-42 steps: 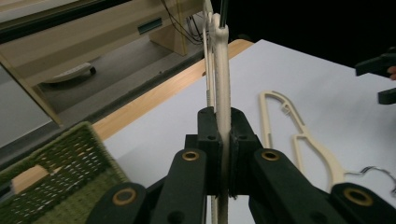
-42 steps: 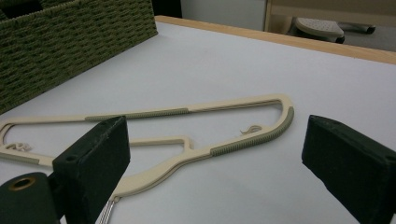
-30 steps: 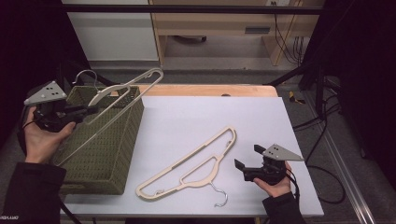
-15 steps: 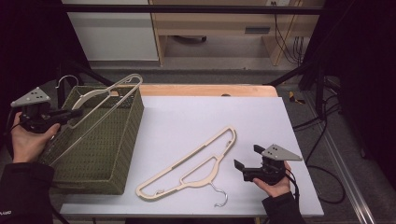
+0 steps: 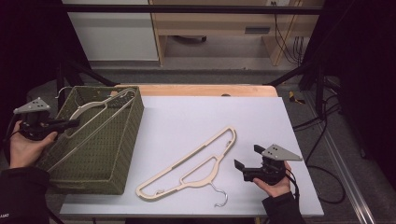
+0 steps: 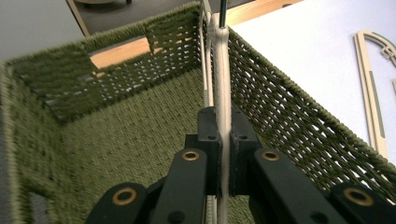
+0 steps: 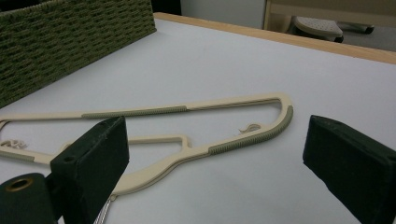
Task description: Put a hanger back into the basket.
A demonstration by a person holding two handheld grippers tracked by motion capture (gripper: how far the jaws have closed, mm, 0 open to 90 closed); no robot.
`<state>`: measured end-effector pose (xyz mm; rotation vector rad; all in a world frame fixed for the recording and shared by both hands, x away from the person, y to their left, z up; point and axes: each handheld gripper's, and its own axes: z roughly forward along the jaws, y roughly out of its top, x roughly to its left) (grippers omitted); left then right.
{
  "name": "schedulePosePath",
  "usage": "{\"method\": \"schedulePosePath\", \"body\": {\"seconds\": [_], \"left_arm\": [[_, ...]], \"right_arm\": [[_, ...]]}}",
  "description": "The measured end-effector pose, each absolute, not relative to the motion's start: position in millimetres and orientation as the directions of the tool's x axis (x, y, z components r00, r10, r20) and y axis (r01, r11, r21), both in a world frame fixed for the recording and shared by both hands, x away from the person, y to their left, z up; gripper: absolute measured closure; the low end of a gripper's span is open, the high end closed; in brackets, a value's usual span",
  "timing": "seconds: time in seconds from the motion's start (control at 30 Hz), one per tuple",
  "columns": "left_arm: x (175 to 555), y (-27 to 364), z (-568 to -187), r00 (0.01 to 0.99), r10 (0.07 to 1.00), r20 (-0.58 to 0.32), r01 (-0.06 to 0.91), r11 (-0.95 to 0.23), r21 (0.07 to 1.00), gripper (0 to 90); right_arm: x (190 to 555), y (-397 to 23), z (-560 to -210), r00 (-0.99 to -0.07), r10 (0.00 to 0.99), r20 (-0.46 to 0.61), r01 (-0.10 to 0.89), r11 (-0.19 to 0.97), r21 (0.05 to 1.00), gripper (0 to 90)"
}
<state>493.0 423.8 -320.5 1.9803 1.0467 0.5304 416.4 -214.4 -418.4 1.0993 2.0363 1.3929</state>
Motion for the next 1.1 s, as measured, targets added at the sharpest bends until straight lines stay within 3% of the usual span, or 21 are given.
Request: {"method": "schedulePosePath", "body": {"seconds": [0.37, 0.63, 0.83, 1.1], "left_arm": [[502.9, 418.9, -365.5, 0.535, 0.838, -0.109, 0.577, -0.268, 0.772, 85.5], [509.7, 421.1, -375.8, 0.472, 0.873, -0.125, 0.622, -0.229, 0.749, 84.7], [513.9, 425.6, -380.8, 0.390, 0.917, -0.079, 0.662, -0.220, 0.716, 82.6], [518.1, 437.1, -391.8, 0.302, 0.953, -0.027, 0.747, -0.219, 0.628, 72.7]], "right_arm": [[416.3, -214.1, -418.8, -0.591, 0.803, 0.075, 0.364, 0.182, 0.913, 7.6], [416.9, -212.1, -420.3, -0.598, 0.798, 0.074, 0.361, 0.186, 0.914, 8.0], [417.0, -210.4, -421.3, -0.597, 0.799, 0.081, 0.367, 0.181, 0.913, 7.9], [418.2, -207.8, -423.3, -0.601, 0.796, 0.071, 0.368, 0.197, 0.909, 7.8]]}}
